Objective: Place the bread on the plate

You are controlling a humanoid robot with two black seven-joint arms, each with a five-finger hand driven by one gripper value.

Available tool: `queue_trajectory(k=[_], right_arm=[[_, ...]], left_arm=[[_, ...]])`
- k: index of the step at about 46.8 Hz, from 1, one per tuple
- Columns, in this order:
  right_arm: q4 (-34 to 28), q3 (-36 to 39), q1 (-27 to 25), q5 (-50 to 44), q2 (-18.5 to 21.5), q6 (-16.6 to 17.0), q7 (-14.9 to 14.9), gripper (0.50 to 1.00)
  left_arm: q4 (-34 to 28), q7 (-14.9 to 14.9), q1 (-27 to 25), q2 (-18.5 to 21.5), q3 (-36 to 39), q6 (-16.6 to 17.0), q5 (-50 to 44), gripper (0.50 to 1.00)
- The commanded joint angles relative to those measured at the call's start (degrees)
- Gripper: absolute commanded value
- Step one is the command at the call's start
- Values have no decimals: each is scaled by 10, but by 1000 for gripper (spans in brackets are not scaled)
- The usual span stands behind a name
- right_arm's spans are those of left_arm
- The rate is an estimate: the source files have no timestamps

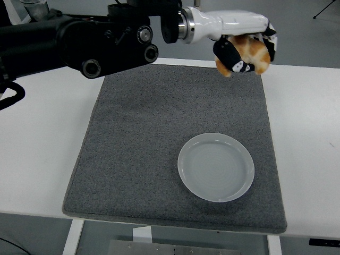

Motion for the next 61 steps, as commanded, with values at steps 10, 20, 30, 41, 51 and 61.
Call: queue_trajectory(k=[10, 20, 30, 41, 51, 61], right_arm=[[0, 0, 0, 0, 0, 0, 0, 952], [0, 0, 0, 0, 0, 0, 0, 952], [0, 0, 0, 0, 0, 0, 0, 952], [0, 0, 0, 0, 0, 0, 0, 952], [0, 0, 0, 0, 0, 0, 0, 952], [0, 0, 0, 0, 0, 0, 0, 952]], left_arm=[[-35, 0, 43, -32, 1, 35, 91, 500], [-47, 0, 134, -32, 0, 71, 165, 500], [-44, -1, 209, -34, 0, 82, 195, 500], [-32, -1, 248, -58, 0, 99, 200, 500], [-11, -2, 270, -64, 0, 99, 200, 500], [3, -4, 299, -67, 0, 99, 200, 500]])
